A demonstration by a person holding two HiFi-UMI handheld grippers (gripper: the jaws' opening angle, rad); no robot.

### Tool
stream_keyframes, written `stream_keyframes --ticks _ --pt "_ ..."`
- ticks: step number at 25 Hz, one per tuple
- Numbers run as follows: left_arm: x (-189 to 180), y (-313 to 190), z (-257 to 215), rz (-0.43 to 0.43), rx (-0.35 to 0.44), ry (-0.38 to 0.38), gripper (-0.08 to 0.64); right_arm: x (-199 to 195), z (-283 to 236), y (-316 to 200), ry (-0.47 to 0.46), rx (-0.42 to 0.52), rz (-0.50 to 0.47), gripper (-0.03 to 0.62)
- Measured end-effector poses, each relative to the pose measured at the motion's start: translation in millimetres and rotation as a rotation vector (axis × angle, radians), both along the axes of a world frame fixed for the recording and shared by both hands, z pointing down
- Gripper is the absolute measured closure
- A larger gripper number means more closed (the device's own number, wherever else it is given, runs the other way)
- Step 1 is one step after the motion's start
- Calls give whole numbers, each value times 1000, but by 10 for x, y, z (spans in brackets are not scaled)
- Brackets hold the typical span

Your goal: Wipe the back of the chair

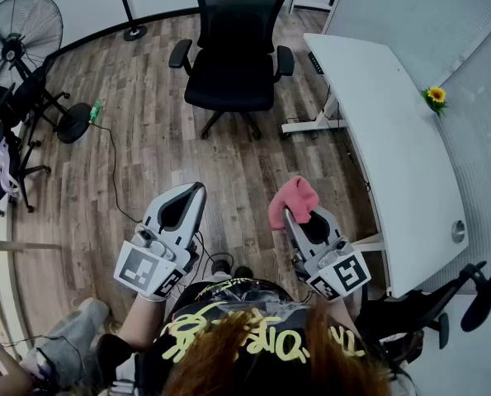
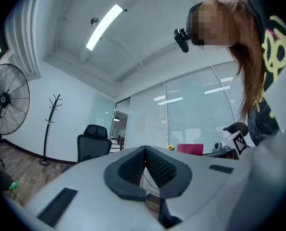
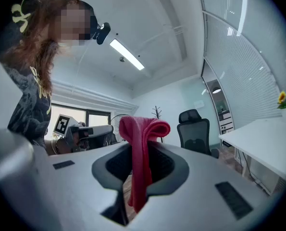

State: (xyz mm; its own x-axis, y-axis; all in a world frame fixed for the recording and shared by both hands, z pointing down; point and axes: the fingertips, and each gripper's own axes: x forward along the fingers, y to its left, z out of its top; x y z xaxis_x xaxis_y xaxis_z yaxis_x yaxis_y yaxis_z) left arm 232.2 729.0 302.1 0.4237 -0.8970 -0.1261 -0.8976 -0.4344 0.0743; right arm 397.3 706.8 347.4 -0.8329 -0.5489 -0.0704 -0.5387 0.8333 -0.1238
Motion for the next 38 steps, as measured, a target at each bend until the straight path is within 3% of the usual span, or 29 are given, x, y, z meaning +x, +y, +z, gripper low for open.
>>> stream_keyframes --ticks 12,26,35,38 --pt "-11 -47 37 -2 11 -13 571 -50 -19 -24 2 9 0 518" --pt "-509 -98 53 -36 1 10 569 -479 -82 -178 -5 7 -3 518" --pt "-738 -107 477 -28 -86 12 569 -729 96 -260 48 9 24 518" --pt "-819 -161 502 -37 -80 3 569 -720 111 -373 44 -19 16 518"
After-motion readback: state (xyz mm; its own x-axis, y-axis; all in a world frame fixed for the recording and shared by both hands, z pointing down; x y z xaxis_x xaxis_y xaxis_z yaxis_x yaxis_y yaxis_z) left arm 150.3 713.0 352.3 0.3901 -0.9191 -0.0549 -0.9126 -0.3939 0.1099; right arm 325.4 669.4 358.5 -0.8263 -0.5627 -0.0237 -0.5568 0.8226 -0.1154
